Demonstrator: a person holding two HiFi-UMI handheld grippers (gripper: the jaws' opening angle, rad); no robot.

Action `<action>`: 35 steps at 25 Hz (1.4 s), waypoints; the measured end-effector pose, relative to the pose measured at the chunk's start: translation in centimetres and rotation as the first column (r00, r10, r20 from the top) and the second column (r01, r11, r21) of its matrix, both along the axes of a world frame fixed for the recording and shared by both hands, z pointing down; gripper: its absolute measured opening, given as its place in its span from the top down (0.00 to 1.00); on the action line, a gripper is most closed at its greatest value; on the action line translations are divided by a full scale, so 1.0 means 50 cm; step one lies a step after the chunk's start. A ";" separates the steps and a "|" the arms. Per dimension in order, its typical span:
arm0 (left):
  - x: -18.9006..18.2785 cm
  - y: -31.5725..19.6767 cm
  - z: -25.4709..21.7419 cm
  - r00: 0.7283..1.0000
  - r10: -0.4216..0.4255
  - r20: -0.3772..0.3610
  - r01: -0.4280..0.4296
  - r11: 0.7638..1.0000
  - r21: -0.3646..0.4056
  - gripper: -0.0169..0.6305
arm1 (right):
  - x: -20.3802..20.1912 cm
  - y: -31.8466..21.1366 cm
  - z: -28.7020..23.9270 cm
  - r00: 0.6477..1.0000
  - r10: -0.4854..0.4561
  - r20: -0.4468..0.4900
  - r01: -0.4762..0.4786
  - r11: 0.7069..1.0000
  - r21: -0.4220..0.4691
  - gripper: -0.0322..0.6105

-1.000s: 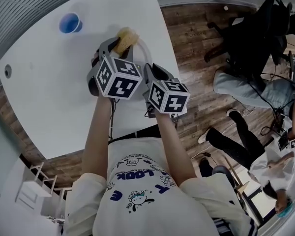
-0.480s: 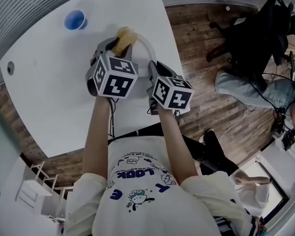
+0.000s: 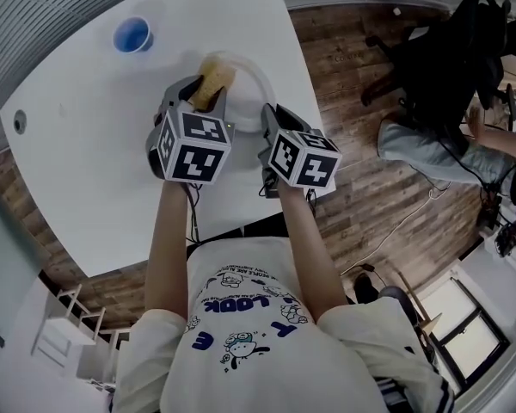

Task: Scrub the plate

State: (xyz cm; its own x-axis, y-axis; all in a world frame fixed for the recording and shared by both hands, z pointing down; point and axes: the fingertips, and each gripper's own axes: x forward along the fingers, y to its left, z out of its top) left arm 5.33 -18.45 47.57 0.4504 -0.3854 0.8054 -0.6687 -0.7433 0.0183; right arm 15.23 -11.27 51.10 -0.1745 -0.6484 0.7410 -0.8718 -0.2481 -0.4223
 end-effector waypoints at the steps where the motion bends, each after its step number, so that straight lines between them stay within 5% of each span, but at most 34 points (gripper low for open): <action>1: -0.001 0.003 -0.001 1.000 -0.005 -0.004 0.005 1.000 -0.002 0.70 | 0.001 0.001 -0.001 1.000 0.002 0.000 -0.002 1.000 0.000 0.86; 15: -0.010 0.057 0.001 0.998 -0.030 -0.048 0.028 0.999 -0.041 0.70 | 0.003 0.000 0.000 1.000 0.020 0.009 -0.020 1.000 -0.005 0.86; 35: 0.033 0.156 0.001 0.996 0.081 -0.031 -0.083 0.993 -0.080 0.70 | 0.006 0.002 -0.006 0.999 0.025 0.021 -0.025 1.000 -0.002 0.86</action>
State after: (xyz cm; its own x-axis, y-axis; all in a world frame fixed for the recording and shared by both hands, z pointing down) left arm 6.96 -10.64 47.61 0.5007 -0.2798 0.8191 -0.6037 -0.7911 0.0989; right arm 15.53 -11.18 50.82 -0.1737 -0.6518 0.7382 -0.8561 -0.2705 -0.4403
